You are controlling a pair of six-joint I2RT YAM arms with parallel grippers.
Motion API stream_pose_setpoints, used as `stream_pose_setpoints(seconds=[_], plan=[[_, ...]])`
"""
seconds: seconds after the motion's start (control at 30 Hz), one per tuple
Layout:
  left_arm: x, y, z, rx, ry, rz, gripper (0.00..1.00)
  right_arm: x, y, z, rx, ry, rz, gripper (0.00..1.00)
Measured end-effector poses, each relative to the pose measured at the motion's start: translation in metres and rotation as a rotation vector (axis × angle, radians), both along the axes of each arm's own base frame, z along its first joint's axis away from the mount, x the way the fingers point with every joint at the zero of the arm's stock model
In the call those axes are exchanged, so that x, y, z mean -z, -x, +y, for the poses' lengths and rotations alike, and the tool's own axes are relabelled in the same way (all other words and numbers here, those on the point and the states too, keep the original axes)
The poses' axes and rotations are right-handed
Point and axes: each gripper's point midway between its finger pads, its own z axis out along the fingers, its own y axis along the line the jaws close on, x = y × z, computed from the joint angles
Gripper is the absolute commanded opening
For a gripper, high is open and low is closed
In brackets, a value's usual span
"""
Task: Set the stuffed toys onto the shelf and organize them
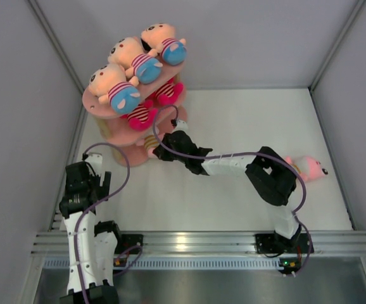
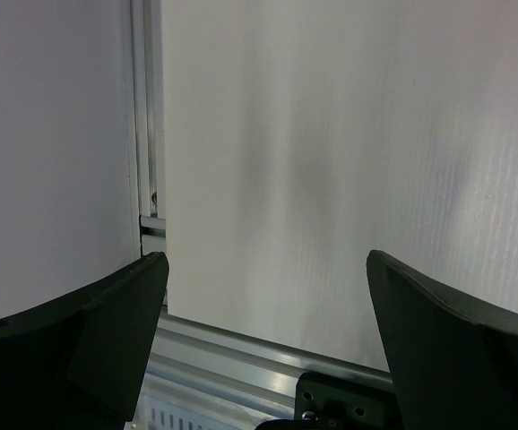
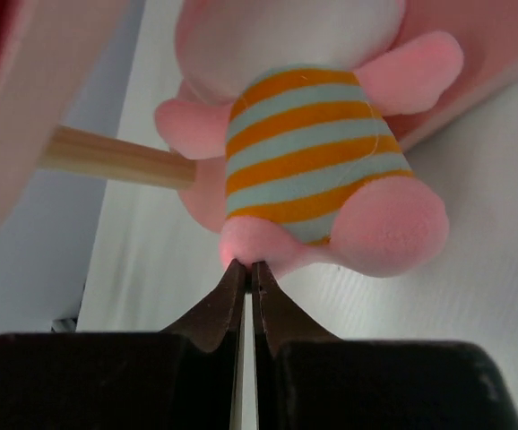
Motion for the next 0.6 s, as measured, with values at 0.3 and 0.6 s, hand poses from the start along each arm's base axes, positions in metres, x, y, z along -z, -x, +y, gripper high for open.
stream_pose_setpoints(seconds=[0.3,0.6], plan=[[0.0,-0.001,-0.001,0.005,0.005,-0.001,0.98,-0.011,-0.033,0.002,0.012,0.01,-0.063,0.0],[0.0,-0.001,-0.002,0.007,0.007,-0.002,0.99,-0.011,-0.018,0.018,-0.195,0.004,-0.129,0.0]])
